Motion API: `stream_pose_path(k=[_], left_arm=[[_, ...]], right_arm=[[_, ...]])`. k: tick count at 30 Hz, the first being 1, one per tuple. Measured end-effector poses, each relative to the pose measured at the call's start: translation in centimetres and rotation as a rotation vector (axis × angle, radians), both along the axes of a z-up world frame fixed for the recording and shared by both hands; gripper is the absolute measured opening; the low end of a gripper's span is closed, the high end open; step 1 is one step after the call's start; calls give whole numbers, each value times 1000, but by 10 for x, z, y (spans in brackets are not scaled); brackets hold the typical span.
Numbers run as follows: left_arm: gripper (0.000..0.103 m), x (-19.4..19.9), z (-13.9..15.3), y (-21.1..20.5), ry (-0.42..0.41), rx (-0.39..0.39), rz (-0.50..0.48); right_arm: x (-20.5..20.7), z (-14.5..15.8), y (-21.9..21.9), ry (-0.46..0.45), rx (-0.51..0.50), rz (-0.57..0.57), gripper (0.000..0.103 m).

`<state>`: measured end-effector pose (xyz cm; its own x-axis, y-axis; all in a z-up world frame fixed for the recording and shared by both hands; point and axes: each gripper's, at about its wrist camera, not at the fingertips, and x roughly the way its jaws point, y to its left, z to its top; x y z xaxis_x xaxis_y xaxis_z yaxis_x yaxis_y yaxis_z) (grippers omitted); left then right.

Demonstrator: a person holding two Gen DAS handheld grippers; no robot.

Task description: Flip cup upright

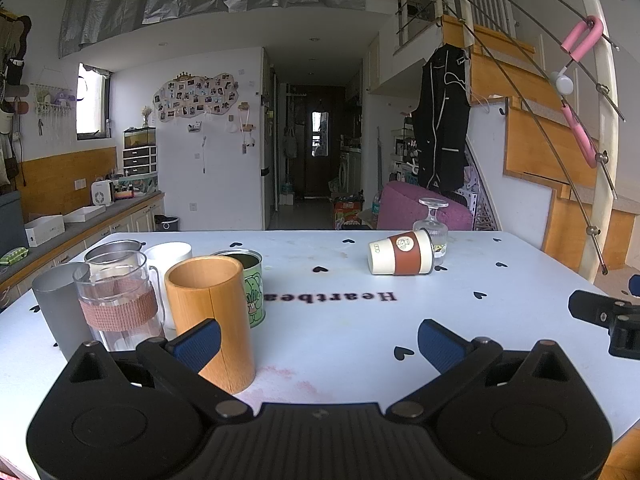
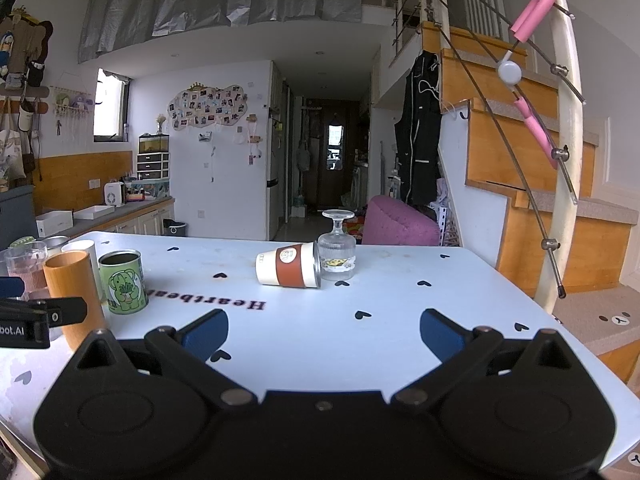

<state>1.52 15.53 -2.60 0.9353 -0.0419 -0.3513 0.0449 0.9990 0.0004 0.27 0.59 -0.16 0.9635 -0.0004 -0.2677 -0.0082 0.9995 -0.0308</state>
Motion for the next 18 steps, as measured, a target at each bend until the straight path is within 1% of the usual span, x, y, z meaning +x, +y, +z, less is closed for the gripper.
stream_pose_path(k=[7, 10, 12, 18], left_arm=[[103, -2, 6, 7, -6, -2, 2], [103, -5, 6, 8, -10, -4, 8], [103, -5, 5, 10, -11, -3, 16], [103, -6, 2, 24, -11, -9, 53]], right_arm=[[3, -3, 3, 2, 1, 2, 103], [8, -4, 4, 9, 19, 29, 103], [16, -1, 6, 20, 32, 40, 103], [54, 8, 22, 43, 14, 62, 103]])
